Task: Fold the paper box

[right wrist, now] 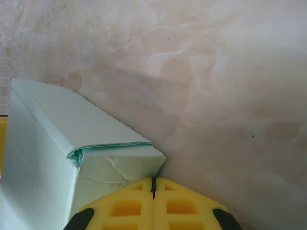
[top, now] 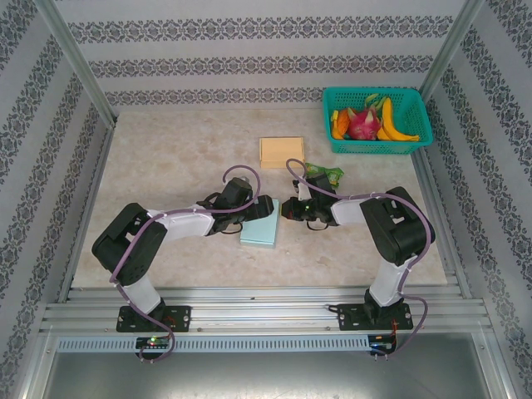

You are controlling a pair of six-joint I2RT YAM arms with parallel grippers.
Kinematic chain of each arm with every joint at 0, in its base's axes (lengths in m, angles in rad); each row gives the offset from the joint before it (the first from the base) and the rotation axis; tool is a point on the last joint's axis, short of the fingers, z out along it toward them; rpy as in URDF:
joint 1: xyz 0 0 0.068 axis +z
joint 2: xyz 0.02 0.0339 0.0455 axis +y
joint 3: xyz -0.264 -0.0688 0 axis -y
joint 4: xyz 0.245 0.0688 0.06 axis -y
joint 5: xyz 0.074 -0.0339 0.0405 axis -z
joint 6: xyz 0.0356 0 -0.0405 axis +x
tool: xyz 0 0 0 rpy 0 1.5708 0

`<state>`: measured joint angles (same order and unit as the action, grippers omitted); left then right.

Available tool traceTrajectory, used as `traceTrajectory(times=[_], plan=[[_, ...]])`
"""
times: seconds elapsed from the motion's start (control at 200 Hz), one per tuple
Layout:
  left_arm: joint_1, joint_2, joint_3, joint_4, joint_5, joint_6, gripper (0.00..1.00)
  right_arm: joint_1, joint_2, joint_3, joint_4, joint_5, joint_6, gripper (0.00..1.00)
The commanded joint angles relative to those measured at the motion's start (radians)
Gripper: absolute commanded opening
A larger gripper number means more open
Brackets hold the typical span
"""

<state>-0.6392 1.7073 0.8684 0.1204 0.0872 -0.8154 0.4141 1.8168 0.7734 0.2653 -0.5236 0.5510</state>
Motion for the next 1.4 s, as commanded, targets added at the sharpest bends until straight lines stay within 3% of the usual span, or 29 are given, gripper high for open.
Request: traceTrajectory(times=[0.0, 1.104, 1.394], plan=[[0.010, 0.025, 0.023, 0.021, 0.024, 0.007, 0.96, -0.002, 0.031, 0.024, 0.009, -0.027, 0.005, 0.00], [-0.143, 0.136, 0.259, -0.026, 0.112, 0.061, 0.95, 0.019, -0.004, -0.005, 0.064, -0.043, 0.034, 0.00], [-0.140, 0.076, 0.251, -0.109, -0.023, 0.080, 0.96, 0.017, -0.107, -0.066, 0.057, 0.048, 0.025, 0.00]])
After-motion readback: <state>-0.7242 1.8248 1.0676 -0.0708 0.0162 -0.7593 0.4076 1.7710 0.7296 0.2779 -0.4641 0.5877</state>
